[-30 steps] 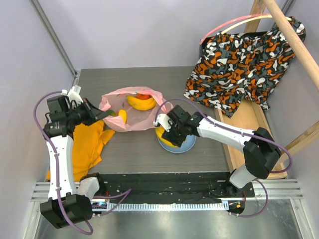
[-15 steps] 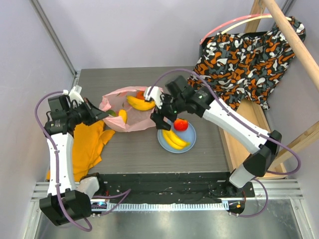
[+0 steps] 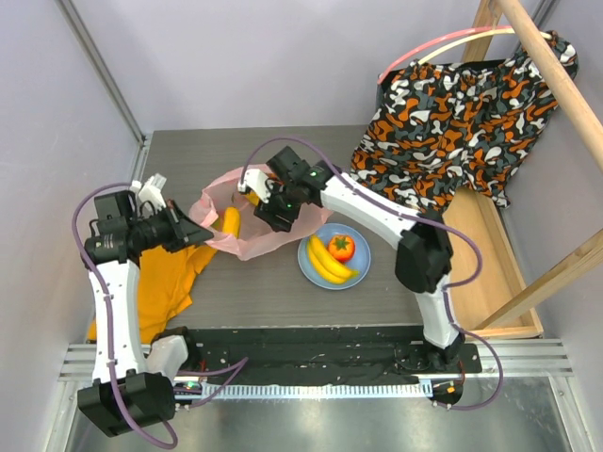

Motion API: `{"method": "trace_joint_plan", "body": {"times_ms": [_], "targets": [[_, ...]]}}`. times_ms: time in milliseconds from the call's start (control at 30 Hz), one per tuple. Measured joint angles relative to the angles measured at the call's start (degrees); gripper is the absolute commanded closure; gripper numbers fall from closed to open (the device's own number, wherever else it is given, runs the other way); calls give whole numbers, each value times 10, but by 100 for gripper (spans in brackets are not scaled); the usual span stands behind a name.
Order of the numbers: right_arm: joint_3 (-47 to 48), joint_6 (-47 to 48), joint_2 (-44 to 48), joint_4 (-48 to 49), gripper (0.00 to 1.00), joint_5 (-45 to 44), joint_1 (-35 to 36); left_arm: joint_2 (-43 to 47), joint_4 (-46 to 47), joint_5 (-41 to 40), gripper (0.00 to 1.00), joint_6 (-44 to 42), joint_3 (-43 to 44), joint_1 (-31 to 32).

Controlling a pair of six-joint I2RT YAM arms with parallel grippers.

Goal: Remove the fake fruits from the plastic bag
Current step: Take out the fake fruit from the plastic bag.

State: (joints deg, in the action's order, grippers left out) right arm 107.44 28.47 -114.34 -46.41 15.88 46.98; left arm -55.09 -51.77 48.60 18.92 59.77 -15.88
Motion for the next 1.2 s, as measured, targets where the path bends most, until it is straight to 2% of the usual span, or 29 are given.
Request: {"method": "trace_joint_plan", "body": {"times_ms": [33,167,367,500,733,767,900,933,1033,1200], "targets": [[16,1,-24,2,34,-15,1,1,-13,3,100,-5,0,0],[107,13,-111,13,29,-83,2,2,-82,12,100,-46,11,0],[143,69,-138,31,20,-142,3,7,-201,29,100,-158,114,0],[147,110,-150,47,13,-155,3,26,-219,44,100,-203,160,1],[177,176,-216,56,13,-149,5,48,-243,46,100,-212,128,1],[177,186,-225,55,14,-148,6,48,-245,46,100,-211,124,1],[184,229,-249,38,37,-139,12,45,-250,46,100,-208,112,1],[192,240,-256,29,55,-137,14,43,-250,46,100,-207,111,1],[209,259,-264,12,73,-134,17,43,-250,45,100,-206,110,1],[216,270,-263,-4,80,-132,22,42,-250,46,100,-200,102,1]]}}
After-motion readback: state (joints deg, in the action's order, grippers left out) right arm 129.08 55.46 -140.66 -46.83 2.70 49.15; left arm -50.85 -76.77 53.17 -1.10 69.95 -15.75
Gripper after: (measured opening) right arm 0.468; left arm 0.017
